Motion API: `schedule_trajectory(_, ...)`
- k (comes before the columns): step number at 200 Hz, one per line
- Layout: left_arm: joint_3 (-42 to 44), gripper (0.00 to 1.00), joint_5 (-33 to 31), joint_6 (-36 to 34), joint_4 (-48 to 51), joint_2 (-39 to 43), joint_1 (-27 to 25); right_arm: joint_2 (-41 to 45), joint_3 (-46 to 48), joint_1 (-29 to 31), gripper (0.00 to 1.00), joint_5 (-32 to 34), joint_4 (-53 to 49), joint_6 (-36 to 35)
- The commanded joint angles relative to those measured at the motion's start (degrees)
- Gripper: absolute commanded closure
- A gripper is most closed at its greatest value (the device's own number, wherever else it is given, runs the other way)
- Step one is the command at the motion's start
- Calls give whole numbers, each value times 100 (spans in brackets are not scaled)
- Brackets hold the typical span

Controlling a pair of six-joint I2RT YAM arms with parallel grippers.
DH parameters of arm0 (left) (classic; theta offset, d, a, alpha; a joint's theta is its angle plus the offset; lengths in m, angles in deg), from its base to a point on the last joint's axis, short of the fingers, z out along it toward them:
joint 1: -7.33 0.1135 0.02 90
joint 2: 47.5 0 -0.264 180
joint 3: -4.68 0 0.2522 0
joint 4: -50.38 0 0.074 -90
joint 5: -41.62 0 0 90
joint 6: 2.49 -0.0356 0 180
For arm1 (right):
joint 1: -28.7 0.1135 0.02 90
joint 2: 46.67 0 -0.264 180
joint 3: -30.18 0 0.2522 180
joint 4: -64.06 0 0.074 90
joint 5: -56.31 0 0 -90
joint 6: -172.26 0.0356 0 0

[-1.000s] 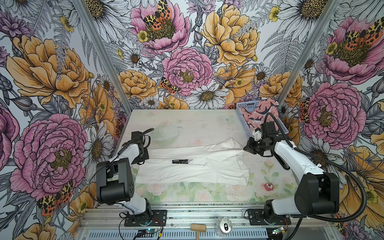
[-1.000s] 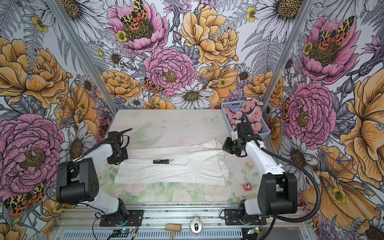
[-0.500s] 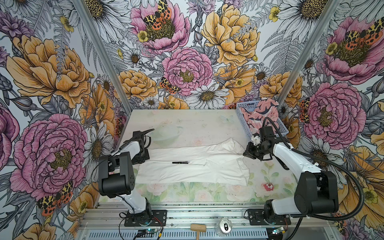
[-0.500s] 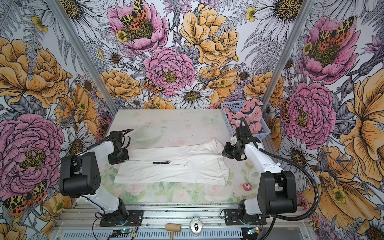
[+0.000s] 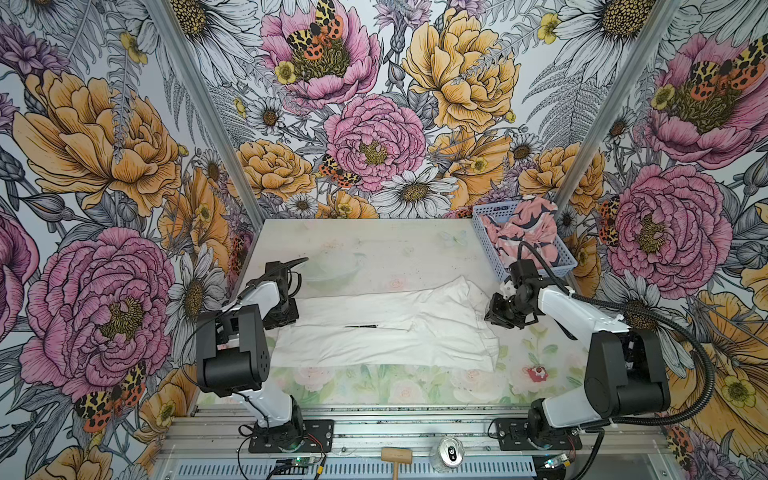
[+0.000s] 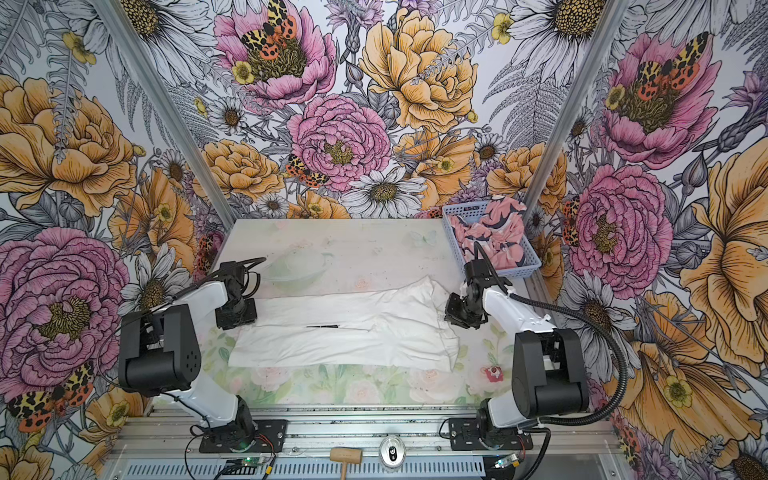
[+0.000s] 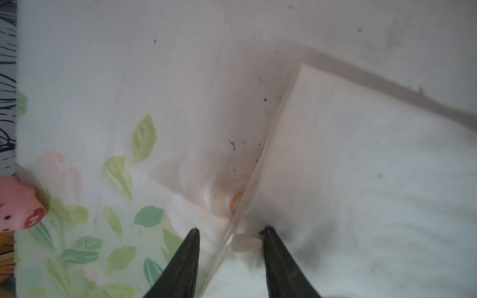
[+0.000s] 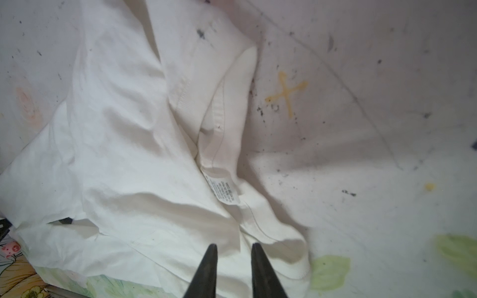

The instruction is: Fold and stack the mixed laundry pile

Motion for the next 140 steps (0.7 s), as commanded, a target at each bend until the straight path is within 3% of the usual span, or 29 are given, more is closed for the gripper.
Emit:
schedule_trajectory(1, -216, 53, 91, 90, 107, 368, 9, 392, -189, 394, 66, 598, -79, 27)
schedule_trajectory(51, -318, 46, 163, 332, 176, 741, -300, 228, -147, 2144, 56, 349, 603, 297)
schedule_trajectory(82, -321, 45, 482, 598, 162, 813, -707, -350, -456, 3136, 55, 853, 808, 51)
schedule_trajectory(140, -301, 45, 508, 883, 156, 878, -1292, -1202, -986, 3796, 56, 1945, 599, -348)
